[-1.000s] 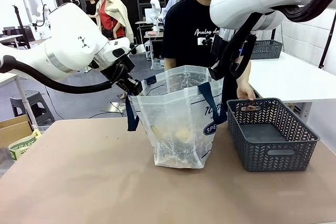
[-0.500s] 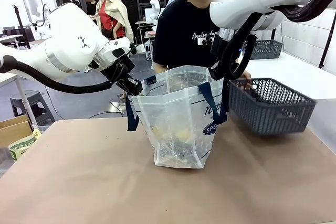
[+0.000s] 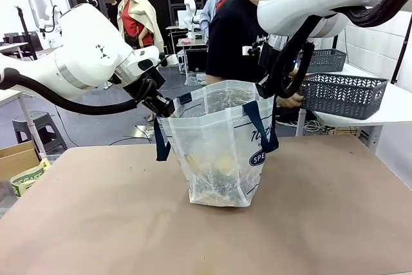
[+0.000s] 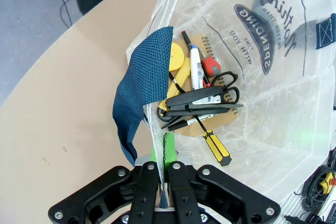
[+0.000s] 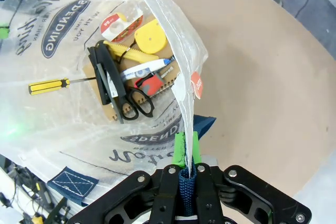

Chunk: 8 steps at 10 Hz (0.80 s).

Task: Transfer purchased items from the store into the shopping bag.
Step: Move the Reusable shopping bag to the right side of the table.

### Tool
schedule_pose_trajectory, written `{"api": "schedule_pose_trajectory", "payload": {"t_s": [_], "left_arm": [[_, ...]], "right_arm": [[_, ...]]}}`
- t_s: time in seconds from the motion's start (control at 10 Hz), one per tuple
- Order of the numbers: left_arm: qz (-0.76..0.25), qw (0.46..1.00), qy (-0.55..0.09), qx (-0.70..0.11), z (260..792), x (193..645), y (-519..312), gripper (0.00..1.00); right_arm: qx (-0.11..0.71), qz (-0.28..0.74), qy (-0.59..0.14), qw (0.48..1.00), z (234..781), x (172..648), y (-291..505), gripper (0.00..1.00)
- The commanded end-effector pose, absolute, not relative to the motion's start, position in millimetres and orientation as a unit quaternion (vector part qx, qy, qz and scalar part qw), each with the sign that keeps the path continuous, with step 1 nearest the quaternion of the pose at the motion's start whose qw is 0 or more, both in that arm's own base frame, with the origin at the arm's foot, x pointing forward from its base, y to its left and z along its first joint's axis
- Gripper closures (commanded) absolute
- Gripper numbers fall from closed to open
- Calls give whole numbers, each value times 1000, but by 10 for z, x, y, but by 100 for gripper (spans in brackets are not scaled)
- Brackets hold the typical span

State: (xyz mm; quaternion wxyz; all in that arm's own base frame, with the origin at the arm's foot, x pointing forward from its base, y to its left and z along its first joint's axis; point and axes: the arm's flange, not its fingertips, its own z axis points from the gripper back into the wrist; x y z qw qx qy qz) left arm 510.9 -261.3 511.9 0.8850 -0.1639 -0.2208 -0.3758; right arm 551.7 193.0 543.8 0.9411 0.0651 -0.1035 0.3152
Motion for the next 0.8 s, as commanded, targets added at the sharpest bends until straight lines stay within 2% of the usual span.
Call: {"api": "schedule_pose_trajectory", "payload": {"t_s": [0.0,0.7], "left_arm": [[-376,884,-225,-162,5141,5112,-2603,100],[-376,884,-225,-162,5141,5112,-2603,100]], "right_arm": [[65,315,-106,941,5451,5520,1923,100],[65,315,-106,941,5451,5520,1923,100]]}}
